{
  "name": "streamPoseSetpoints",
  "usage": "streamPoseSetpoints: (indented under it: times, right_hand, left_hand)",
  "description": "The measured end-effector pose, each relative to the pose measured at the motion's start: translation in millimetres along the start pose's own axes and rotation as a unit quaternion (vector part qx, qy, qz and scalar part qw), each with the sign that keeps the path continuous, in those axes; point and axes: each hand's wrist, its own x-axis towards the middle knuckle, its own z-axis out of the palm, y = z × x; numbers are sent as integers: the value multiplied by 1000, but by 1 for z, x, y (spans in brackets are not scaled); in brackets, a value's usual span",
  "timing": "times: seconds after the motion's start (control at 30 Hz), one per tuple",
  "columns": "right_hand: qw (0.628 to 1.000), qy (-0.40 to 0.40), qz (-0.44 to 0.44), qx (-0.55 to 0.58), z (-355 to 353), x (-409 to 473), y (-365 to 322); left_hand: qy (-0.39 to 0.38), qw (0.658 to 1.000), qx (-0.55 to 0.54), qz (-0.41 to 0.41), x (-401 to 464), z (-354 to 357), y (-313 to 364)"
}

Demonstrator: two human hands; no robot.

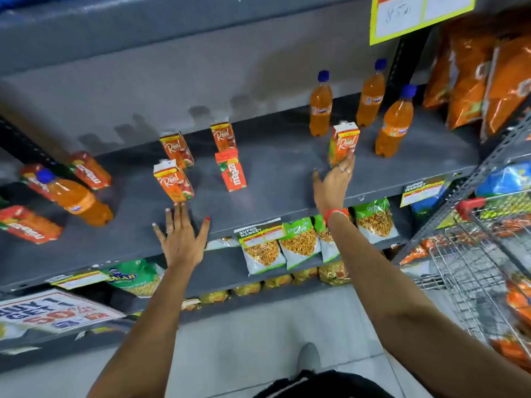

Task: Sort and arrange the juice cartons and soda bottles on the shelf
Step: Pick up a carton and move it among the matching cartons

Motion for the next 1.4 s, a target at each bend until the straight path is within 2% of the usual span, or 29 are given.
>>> streamPoseSetpoints:
  times: [0.17,0.27,0.4,0.53,0.67,0.9,1.1,1.3,1.4]
  right_hand:
    - [997,73,26,30,6,31,-2]
    - [992,122,39,21,5,42,2]
    - [988,145,50,25,13,34,0]
    - [991,102,11,87,24,-6,-10]
    - [988,-19,-16,155,45,-57,-28]
    - [978,-135,-48,150,88,-108,-61]
    - [976,-164,-58,130,120,-130,-84]
    - [976,-178,-65,109,128,-138,-84]
    - [965,-186,-35,181,120,-138,-84]
  left_hand:
    - [29,999,25,-13,2,6,2]
    - [45,998,32,7,1,8,4]
    - [48,998,40,-3,-2,10,1]
    - [44,998,41,-5,0,9,2]
    - [33,998,47,-1,-1,7,0]
    - [20,999,44,8,-3,0,-15]
    - [29,999,41,8,1,-11,-50]
    - [23,998,48,16,0,-10,-53]
    - [30,998,44,19,0,-9,-54]
